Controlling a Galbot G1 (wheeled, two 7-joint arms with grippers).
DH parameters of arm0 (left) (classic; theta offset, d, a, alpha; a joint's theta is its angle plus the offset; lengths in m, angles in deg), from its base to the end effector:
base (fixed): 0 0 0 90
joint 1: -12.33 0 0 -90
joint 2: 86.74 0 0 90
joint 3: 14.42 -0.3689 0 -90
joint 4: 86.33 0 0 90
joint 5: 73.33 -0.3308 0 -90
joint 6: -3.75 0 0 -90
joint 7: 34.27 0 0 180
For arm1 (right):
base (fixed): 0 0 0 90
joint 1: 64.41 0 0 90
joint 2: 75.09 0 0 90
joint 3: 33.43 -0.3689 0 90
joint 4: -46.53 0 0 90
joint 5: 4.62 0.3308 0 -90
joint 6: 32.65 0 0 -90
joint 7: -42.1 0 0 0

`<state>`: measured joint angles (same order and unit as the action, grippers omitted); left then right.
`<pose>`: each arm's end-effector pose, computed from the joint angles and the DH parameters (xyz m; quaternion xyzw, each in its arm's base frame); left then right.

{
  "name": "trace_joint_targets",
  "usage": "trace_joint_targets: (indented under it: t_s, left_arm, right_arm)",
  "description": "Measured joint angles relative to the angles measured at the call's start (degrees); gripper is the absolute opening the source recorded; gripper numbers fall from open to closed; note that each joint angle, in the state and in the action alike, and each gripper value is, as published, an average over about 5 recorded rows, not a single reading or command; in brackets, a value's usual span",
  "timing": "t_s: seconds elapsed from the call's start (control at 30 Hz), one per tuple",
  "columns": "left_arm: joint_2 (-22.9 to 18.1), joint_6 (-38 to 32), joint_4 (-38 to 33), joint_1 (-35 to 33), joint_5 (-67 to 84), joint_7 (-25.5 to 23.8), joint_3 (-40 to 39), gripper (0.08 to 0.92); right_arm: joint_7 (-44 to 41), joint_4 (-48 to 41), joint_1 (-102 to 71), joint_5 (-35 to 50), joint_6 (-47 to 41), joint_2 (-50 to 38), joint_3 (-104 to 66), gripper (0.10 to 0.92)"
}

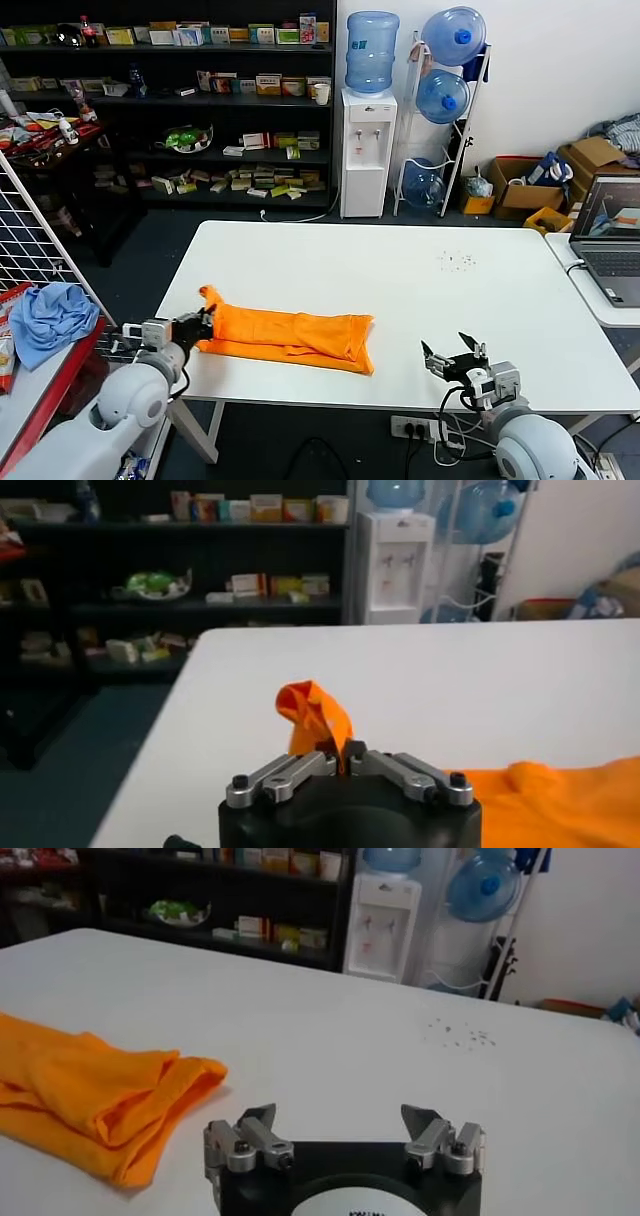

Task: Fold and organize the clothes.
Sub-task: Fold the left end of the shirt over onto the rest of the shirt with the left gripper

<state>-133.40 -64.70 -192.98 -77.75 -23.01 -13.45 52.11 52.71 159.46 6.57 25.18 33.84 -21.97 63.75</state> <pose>0.2903 0.0963 -0.2864 -0.0795 -0.9690 -0.0003 0.2338 0.2158 -0.1136 -0.3016 0.0690 -0.9689 0.0754 0.2253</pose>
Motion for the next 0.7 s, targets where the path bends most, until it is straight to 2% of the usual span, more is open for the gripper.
trace_joint_targets:
  t_s: [0.3, 0.7]
  left_arm:
    - [-7.91, 0.08, -1.80, 1.94, 0.45, 2.04, -6.39, 0.125]
    - [-20.71, -0.17, 2.71, 5.28, -1.76, 2.96, -12.71, 0.125]
  right_arm:
    - [-0.02, -2.32, -0.21, -3.13, 3.59, 1.73, -2.33, 0.823]
    - [0.20, -4.37, 0.37, -4.37, 4.96, 2.70, -3.15, 0.823]
